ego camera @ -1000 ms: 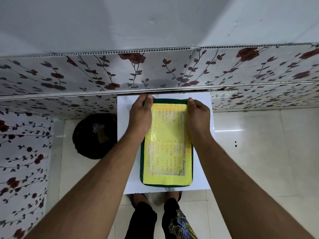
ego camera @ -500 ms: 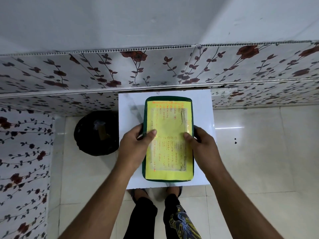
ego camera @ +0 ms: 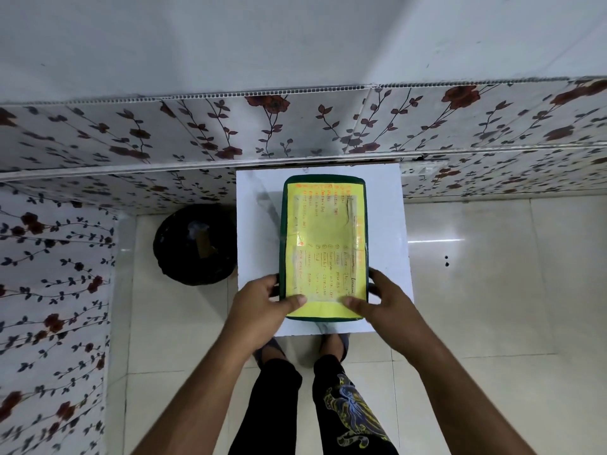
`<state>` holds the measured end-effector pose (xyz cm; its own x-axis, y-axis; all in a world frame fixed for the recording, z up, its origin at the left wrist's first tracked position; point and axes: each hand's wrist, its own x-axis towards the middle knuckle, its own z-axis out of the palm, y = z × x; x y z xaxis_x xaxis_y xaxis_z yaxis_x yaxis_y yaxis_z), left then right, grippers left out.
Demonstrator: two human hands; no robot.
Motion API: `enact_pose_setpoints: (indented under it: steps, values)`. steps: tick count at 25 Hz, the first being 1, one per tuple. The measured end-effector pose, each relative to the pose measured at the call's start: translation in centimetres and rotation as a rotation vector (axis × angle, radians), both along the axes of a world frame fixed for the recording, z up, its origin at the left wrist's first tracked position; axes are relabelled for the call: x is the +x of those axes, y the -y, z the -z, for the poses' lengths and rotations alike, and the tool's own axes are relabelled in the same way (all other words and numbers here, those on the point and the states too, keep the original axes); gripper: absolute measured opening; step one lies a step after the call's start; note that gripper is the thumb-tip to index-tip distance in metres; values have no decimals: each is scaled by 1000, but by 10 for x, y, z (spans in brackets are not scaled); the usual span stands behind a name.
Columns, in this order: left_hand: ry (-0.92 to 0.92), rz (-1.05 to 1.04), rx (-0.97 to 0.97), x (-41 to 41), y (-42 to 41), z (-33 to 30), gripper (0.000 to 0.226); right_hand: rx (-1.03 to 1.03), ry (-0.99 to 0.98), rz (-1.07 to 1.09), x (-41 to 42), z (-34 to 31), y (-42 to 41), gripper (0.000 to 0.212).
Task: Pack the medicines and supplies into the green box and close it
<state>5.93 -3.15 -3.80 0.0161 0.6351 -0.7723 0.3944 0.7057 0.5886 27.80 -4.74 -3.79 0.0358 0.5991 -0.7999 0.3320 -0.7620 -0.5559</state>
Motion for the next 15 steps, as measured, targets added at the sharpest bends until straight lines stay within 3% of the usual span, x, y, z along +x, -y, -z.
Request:
enact_pose_setpoints:
  steps: [6, 15]
  values:
    - [-79, -46, 56, 6, 2, 6, 27, 51, -2, 27, -5, 8, -1, 39]
    - [-97, -62, 110, 10, 7, 0, 30, 82, 45, -16, -9, 4, -1, 45]
